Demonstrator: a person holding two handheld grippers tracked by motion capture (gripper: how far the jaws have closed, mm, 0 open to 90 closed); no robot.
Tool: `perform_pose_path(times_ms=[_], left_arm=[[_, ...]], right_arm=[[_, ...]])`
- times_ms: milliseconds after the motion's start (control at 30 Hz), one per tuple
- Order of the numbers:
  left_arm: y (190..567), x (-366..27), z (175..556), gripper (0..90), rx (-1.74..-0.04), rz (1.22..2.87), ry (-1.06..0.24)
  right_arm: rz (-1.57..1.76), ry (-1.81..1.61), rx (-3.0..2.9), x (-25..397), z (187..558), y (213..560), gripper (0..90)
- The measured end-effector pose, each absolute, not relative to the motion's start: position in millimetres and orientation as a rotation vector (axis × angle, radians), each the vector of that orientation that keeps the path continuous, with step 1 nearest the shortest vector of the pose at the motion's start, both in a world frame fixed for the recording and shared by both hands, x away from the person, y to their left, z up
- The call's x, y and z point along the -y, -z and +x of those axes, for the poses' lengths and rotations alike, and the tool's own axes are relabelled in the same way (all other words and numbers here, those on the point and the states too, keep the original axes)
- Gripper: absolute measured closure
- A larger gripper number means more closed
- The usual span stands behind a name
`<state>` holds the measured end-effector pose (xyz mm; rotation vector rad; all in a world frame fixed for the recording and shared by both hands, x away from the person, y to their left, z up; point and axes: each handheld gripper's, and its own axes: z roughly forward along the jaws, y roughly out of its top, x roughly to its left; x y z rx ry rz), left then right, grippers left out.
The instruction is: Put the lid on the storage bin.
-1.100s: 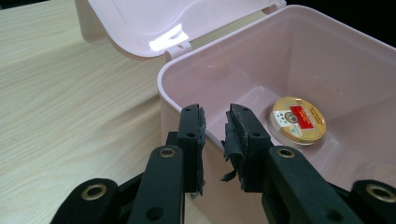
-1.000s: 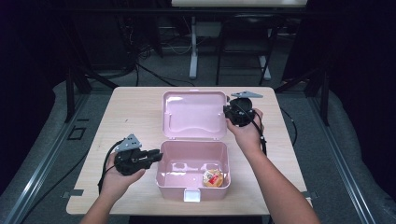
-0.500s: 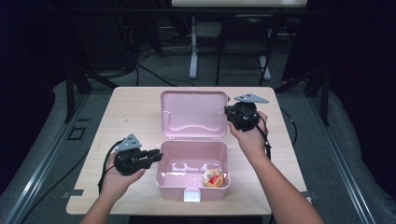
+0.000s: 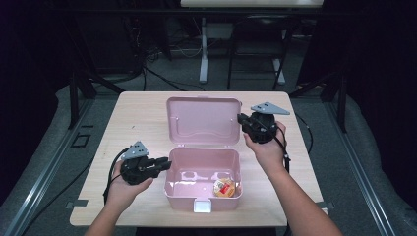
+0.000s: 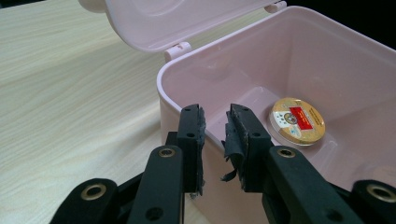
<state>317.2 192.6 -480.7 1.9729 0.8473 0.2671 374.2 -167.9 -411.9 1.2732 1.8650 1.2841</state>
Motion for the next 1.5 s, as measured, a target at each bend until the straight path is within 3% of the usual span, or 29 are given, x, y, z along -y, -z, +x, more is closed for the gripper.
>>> perform_pose_path(times_ms=[1500], left_arm=[[481.4, -192.0, 317.3, 72.5, -0.854, 1.974, -0.269]], right_arm=[[1.131, -1.403, -1.793, 175.2, 308.4, 424.6, 85.4]])
